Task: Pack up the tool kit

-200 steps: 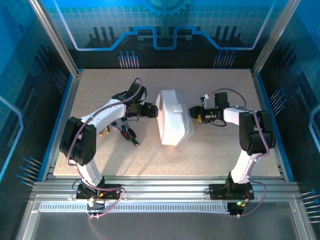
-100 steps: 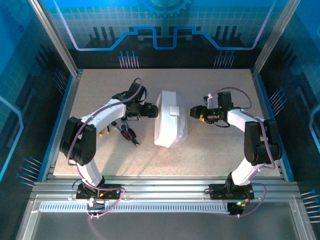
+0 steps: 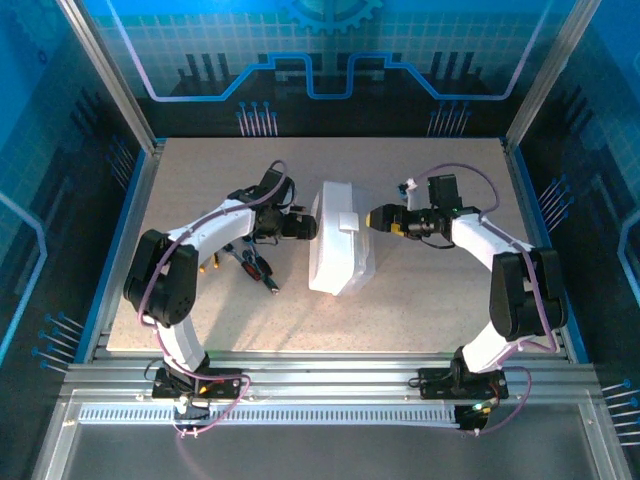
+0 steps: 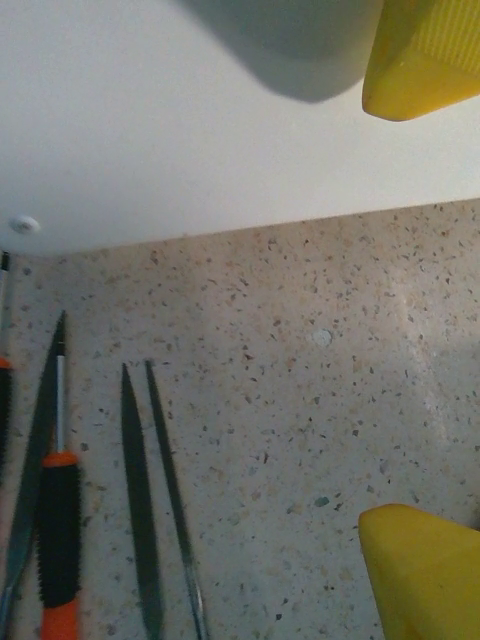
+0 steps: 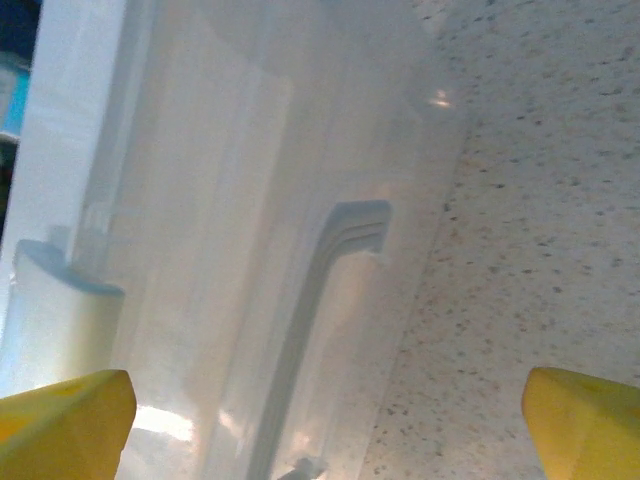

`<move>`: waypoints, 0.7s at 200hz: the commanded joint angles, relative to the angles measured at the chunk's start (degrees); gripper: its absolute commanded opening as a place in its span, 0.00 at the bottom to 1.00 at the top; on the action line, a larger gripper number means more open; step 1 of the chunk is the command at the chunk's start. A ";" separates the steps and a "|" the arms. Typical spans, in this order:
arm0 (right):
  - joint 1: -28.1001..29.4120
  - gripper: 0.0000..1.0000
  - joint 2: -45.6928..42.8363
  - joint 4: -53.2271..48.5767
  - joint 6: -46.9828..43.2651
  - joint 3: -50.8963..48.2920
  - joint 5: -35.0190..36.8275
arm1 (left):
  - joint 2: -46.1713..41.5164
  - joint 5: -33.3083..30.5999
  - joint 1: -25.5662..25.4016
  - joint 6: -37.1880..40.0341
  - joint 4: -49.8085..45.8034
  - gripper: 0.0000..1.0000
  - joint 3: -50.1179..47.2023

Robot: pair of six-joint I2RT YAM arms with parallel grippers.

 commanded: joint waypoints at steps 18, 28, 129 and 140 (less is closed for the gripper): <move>3.44 1.00 1.59 2.10 1.61 3.99 -2.76 | 1.74 0.63 -0.52 -0.29 1.43 0.99 -1.65; 4.36 1.00 2.14 3.11 2.21 4.15 -2.86 | 2.02 0.68 -0.59 -0.43 1.65 0.99 -1.95; 7.42 1.00 -4.42 1.70 3.44 5.66 -2.39 | 3.43 1.21 -1.03 -0.79 2.36 0.99 -1.59; 7.40 1.00 -5.33 1.14 3.33 5.79 -2.34 | 3.39 1.24 -1.16 -0.78 2.42 0.99 -1.52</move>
